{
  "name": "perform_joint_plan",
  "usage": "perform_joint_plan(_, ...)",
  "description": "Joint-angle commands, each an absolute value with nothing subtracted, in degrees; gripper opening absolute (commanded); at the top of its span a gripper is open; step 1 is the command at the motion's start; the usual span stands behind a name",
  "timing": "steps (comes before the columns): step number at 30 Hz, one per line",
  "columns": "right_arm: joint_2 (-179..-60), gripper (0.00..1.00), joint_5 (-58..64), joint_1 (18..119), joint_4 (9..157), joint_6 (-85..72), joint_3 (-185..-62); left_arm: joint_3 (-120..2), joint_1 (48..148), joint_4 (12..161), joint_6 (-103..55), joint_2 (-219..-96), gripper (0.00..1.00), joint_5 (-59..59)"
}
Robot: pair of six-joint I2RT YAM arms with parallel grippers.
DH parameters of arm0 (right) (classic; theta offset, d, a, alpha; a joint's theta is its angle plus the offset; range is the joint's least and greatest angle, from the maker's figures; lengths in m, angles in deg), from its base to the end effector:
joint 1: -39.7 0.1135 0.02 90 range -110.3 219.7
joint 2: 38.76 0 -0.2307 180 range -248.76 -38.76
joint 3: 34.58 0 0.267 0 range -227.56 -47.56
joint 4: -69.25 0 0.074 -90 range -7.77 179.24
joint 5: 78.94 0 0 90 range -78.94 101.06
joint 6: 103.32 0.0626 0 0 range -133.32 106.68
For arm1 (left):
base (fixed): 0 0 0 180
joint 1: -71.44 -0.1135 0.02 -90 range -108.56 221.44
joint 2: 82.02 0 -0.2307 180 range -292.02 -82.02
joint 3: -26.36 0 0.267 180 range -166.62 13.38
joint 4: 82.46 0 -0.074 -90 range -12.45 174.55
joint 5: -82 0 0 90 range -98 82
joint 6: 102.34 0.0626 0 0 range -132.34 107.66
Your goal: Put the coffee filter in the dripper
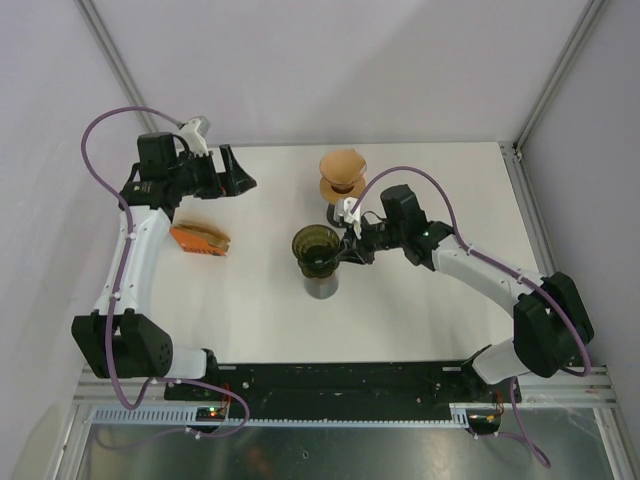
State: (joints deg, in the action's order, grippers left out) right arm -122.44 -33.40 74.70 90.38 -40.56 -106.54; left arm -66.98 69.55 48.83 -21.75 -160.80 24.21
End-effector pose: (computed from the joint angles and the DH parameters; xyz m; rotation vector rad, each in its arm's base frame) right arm 0.2663 0.2400 0.2242 -1.4419 1.5104 0.9063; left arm 0.3395 -0.0222 0.3356 0.1139 2.1368 -0.6829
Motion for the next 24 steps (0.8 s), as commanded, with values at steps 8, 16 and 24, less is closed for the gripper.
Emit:
perform_joint_plan(8, -120.9, 0.07, -30.7, 74.4, 93.0, -42.9, -105.5, -67.2, 69.3, 49.2, -20.8, -160.8, 1.0, 26.0)
perform_joint_plan(16, -120.7, 0.13, -31.0, 74.1, 93.2, -42.5, -105.4, -67.3, 69.2, 49.2, -20.9, -160.9, 1.0, 26.3)
perform_joint_plan(24, -120.3, 0.35, -29.2, 74.0, 93.8, -41.5, -105.4, -67.4, 69.3, 49.2, -20.6, -160.6, 1.0, 26.1)
